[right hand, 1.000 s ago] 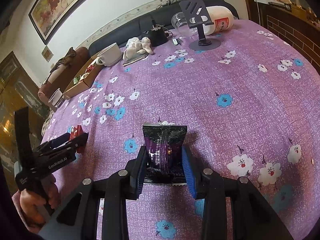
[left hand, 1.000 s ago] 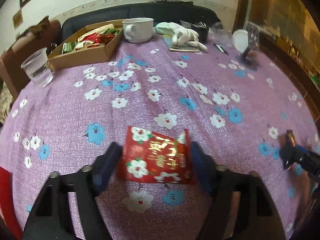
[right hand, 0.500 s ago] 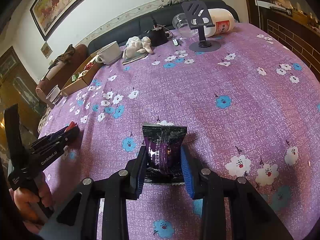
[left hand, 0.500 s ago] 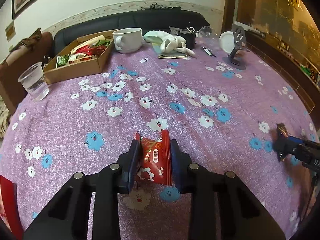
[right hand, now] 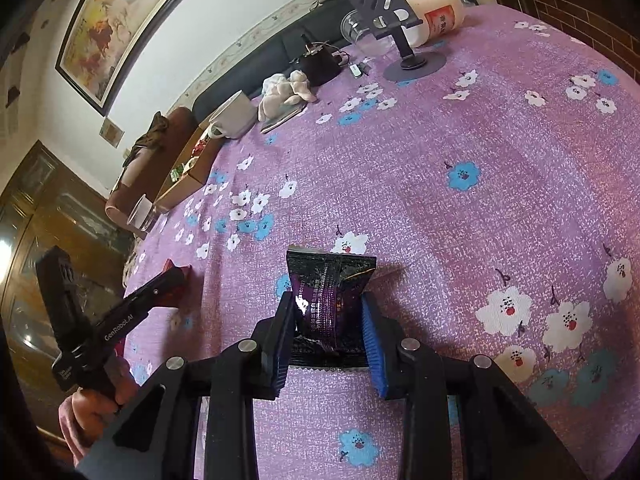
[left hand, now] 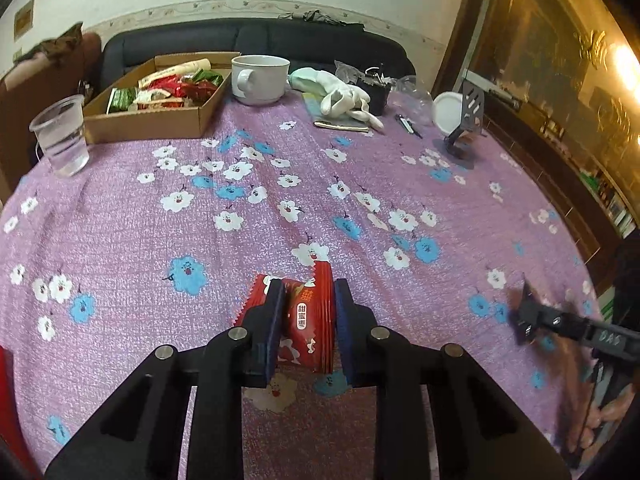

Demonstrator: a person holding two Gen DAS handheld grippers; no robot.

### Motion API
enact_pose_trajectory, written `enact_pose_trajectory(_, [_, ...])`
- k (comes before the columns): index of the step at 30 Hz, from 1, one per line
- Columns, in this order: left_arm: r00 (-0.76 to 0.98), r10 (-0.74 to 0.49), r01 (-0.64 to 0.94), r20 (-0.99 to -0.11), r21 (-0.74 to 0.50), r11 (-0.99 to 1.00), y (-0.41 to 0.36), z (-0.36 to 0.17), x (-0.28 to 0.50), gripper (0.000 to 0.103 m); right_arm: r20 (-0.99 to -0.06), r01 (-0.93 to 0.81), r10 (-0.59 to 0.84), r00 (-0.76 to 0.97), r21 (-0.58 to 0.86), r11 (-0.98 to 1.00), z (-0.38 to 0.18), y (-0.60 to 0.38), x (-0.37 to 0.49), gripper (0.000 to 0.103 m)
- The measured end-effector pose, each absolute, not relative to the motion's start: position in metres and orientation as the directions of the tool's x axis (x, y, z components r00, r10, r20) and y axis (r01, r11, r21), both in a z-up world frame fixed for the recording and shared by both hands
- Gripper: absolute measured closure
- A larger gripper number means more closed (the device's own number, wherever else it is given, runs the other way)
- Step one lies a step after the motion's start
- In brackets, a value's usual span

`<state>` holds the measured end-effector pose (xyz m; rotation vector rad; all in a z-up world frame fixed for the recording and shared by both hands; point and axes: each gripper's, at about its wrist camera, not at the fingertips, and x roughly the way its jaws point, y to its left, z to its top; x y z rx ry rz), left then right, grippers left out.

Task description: Organize snacks

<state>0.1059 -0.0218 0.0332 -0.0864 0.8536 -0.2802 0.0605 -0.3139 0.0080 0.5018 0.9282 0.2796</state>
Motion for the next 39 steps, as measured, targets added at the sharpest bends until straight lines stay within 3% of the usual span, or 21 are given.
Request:
enact_pose_trajectory(8, [0.646, -0.282, 0.204, -0.709, -0.195, 0.959, -0.018, 0.05, 0.09, 0.084, -0.695, -0.018, 0.419, 0.584, 0.505, 0.863, 0.008, -0.31, 0.06, 0.07])
enact_pose_trajectory(12, [0.681, -0.263, 0.21, -0.684, -0.161, 0.964, -0.016, 0.063, 0.07, 0.091, -0.697, -0.022, 0.406, 0.591, 0.49, 0.872, 0.009, -0.307, 0.058, 0.07])
enact_pose_trajectory(19, [0.681, -0.228, 0.18, -0.696, -0.142, 0.973, 0.0, 0.058, 0.054, 0.089, -0.714, -0.013, 0.361, 0.6, 0.442, 0.897, 0.011, -0.298, 0.055, 0.069])
enact_pose_trajectory(20, [0.68, -0.224, 0.178, -0.698, -0.14, 0.974, 0.002, 0.058, 0.053, 0.079, -0.715, -0.015, 0.357, 0.601, 0.437, 0.899, 0.011, -0.297, 0.054, 0.069])
enact_pose_trajectory(21, [0.677, -0.217, 0.178, -0.703, -0.13, 0.975, 0.002, 0.056, 0.053, 0.054, -0.716, -0.017, 0.351, 0.603, 0.429, 0.903, 0.011, -0.297, 0.054, 0.069])
enact_pose_trajectory(23, [0.683, -0.181, 0.156, -0.708, -0.101, 0.983, 0.0, 0.054, 0.051, 0.022, -0.717, -0.022, 0.345, 0.605, 0.418, 0.908, 0.011, -0.295, 0.055, 0.068])
enact_pose_trajectory(26, [0.704, -0.148, 0.142, -0.694, -0.066, 0.988, -0.005, 0.05, 0.051, 0.022, -0.717, -0.03, 0.346, 0.605, 0.414, 0.91, 0.011, -0.295, 0.055, 0.067])
enact_pose_trajectory(32, [0.637, -0.127, 0.146, -0.76, -0.043, 0.988, -0.016, 0.023, 0.066, 0.022, -0.726, -0.04, 0.331, 0.603, 0.387, 0.921, 0.012, -0.291, 0.056, 0.067])
enact_pose_trajectory(39, [0.626, -0.157, 0.199, -0.764, -0.038, 0.979, -0.033, 0.024, 0.068, 0.022, -0.736, -0.046, 0.309, 0.602, 0.355, 0.934, 0.013, -0.286, 0.056, 0.066])
